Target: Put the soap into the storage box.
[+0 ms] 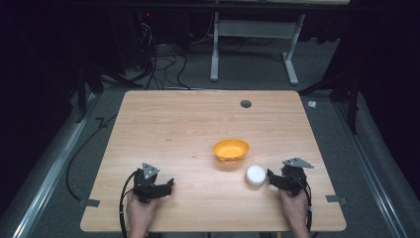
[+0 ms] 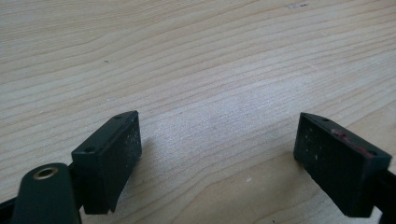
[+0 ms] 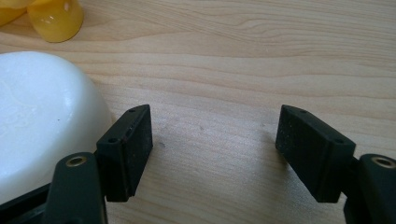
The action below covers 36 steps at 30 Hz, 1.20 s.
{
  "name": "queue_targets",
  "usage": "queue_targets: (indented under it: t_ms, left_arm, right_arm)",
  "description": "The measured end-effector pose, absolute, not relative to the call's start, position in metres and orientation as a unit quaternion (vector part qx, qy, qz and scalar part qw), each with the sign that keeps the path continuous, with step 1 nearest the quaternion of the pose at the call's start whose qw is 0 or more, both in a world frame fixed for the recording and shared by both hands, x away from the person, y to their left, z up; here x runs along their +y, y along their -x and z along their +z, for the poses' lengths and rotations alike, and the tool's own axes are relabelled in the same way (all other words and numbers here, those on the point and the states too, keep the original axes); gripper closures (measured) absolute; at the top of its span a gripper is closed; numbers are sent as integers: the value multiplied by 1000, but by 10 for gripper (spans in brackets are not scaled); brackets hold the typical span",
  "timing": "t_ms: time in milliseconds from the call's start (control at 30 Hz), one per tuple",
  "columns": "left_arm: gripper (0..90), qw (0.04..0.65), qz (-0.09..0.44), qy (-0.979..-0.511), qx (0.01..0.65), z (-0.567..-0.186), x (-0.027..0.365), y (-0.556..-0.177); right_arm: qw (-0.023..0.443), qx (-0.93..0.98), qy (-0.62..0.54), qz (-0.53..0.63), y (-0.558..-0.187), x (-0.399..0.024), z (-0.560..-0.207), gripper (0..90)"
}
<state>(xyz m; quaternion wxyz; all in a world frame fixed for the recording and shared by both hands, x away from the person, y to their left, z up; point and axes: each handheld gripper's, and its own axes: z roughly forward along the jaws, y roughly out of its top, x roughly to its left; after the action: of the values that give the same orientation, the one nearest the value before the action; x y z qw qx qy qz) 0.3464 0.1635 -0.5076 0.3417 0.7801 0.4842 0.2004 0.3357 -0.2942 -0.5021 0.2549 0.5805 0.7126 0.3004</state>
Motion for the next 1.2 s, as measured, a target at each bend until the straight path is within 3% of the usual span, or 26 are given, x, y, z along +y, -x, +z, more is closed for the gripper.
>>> queue_targets:
  t_ms: [1200]
  left_arm:
    - [156,343,199,-780,484,-508,164,-347]
  right_arm:
    - [242,714,-575,319,-328,-307,-497,277]
